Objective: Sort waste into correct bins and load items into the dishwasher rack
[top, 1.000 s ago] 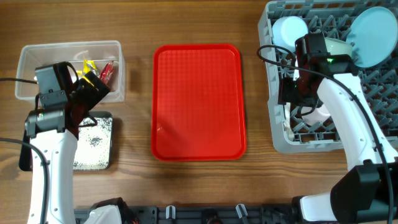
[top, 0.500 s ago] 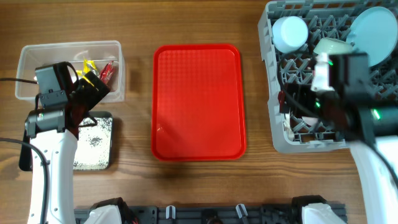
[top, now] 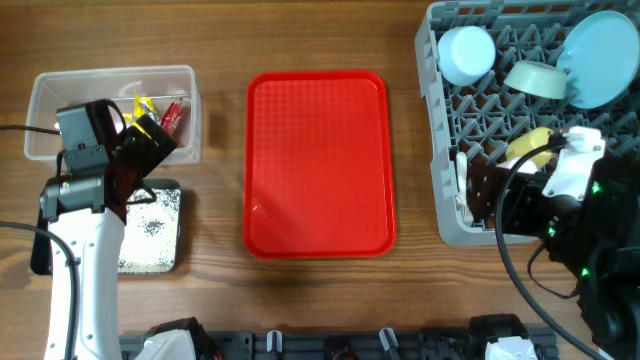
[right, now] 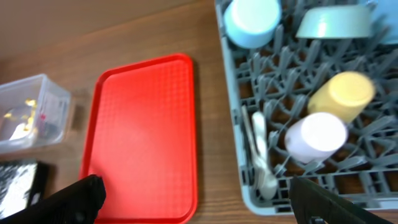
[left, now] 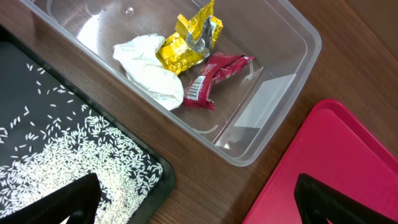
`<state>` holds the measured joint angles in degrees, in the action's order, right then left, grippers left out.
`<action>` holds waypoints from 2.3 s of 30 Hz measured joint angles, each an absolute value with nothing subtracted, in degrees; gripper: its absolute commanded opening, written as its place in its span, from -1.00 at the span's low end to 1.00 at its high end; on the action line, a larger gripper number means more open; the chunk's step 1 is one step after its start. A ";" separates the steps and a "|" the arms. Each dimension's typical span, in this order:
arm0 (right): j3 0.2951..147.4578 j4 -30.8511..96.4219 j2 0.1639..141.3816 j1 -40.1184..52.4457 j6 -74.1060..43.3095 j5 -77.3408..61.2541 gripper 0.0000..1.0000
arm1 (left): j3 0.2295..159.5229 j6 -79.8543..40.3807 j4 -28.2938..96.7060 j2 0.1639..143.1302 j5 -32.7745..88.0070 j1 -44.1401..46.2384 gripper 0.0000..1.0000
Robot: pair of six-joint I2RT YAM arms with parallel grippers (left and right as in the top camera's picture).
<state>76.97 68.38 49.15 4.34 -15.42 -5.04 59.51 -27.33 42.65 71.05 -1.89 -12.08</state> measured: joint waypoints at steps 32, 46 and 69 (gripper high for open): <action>13.52 7.94 6.44 4.01 -7.86 0.64 0.99 | 59.55 -27.33 42.68 71.05 -1.89 -12.08 1.00; 1.13 0.21 1.10 4.01 -8.12 -2.96 1.00 | 59.55 -27.33 42.65 71.05 -1.89 -12.08 1.00; 0.45 0.10 1.10 4.01 -8.32 -3.01 0.99 | 59.55 -27.33 42.68 71.05 -1.89 -12.08 1.00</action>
<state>0.45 0.10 1.10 4.01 -8.32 -3.01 59.55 -27.33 42.68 71.05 -1.89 -12.08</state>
